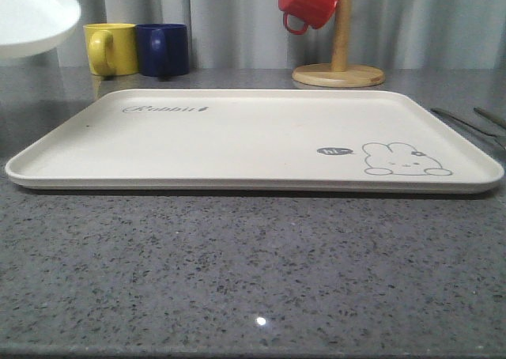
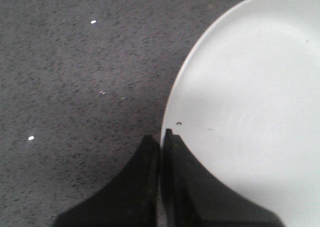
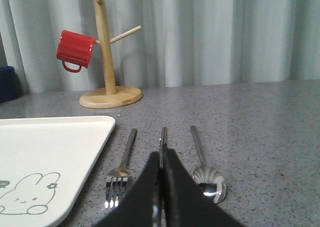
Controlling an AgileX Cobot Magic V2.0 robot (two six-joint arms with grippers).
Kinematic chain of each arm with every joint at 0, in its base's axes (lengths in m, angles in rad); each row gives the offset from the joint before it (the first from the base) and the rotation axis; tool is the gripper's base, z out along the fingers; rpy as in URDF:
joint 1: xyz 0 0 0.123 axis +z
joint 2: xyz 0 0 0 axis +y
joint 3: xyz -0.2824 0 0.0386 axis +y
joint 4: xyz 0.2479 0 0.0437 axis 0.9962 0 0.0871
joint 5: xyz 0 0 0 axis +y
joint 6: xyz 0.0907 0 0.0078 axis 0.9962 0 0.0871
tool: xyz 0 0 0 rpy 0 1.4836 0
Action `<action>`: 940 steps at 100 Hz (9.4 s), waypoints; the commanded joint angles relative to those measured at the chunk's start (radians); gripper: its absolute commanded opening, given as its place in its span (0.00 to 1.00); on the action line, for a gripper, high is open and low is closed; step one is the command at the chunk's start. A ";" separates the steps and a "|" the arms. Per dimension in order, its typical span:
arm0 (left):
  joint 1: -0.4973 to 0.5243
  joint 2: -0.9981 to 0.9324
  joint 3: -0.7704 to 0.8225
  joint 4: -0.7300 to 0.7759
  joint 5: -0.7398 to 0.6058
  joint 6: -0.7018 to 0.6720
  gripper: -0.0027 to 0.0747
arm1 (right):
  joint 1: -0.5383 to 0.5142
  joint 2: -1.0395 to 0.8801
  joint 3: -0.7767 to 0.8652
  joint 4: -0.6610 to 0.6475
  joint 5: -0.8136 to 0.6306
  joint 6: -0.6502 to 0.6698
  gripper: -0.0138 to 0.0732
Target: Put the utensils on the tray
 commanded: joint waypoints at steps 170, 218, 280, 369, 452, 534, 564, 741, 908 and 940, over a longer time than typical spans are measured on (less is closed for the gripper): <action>-0.395 0.379 -0.175 -0.205 -0.064 0.063 0.39 | -0.002 -0.007 -0.018 0.000 -0.085 -0.007 0.08; -0.390 -0.024 0.069 -0.097 -0.375 0.063 0.39 | -0.002 -0.007 -0.018 0.000 -0.085 -0.007 0.08; -0.390 -0.732 0.783 -0.006 -0.903 0.063 0.38 | -0.002 -0.007 -0.018 0.000 -0.085 -0.007 0.08; -0.390 -0.832 0.839 -0.006 -0.906 0.063 0.01 | -0.002 0.024 -0.152 0.000 0.002 -0.007 0.08; -0.390 -0.832 0.839 -0.006 -0.906 0.063 0.01 | -0.002 0.781 -0.812 0.010 0.676 -0.007 0.14; -0.390 -0.830 0.839 -0.006 -0.906 0.063 0.01 | 0.033 1.172 -1.109 0.129 0.800 -0.183 0.61; -0.390 -0.830 0.839 -0.006 -0.906 0.063 0.01 | 0.040 1.406 -1.216 0.128 0.788 -0.192 0.61; -0.390 -0.830 0.839 -0.006 -0.906 0.063 0.01 | 0.090 1.586 -1.216 0.129 0.782 -0.191 0.12; -0.390 -0.830 0.839 -0.006 -0.906 0.063 0.01 | 0.608 1.748 -1.456 -0.273 0.767 0.709 0.12; -0.390 -0.830 0.839 -0.006 -0.906 0.063 0.01 | 0.608 1.761 -1.455 -0.267 0.781 0.709 0.39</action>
